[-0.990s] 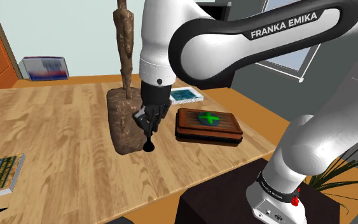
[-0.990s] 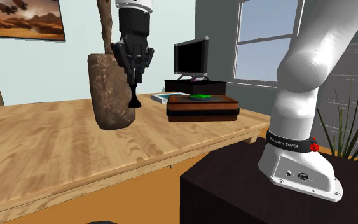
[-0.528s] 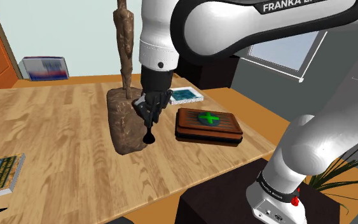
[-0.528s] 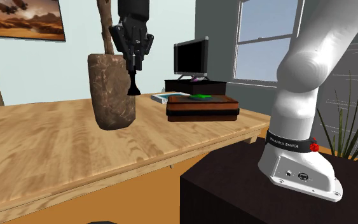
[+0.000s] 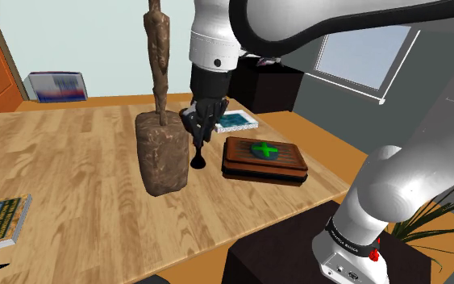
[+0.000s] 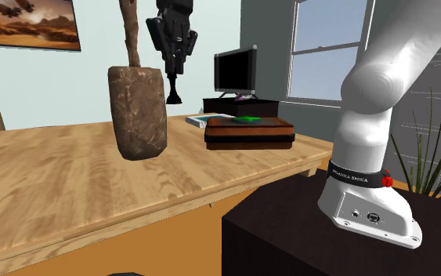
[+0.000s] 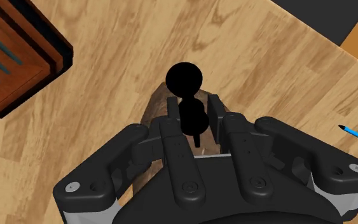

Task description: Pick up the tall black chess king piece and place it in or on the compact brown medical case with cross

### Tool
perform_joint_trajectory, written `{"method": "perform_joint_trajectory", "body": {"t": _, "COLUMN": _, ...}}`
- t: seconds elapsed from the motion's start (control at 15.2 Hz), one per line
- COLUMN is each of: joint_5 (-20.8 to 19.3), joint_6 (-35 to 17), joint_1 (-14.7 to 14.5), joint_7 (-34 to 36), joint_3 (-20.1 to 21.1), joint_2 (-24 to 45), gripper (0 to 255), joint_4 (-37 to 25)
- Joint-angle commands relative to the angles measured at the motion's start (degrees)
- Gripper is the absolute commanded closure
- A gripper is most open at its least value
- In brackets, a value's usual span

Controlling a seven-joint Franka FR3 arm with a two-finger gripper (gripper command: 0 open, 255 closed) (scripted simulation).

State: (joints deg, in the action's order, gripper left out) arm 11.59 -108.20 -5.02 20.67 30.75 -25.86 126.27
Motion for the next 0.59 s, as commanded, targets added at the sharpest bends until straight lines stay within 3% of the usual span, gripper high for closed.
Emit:
{"method": "perform_joint_trajectory", "body": {"t": 0.0, "joint_5": 0.4, "joint_6": 1.0, "joint_1": 0.0, "joint_7": -2.9, "joint_3": -2.6, "joint_2": -2.7, "gripper": 255, "joint_4": 1.9}}
{"method": "perform_joint_trajectory", "body": {"t": 0.53, "joint_5": -1.2, "joint_6": 4.1, "joint_1": 1.4, "joint_7": -14.5, "joint_3": -13.2, "joint_2": -11.6, "gripper": 255, "joint_4": 9.1}}
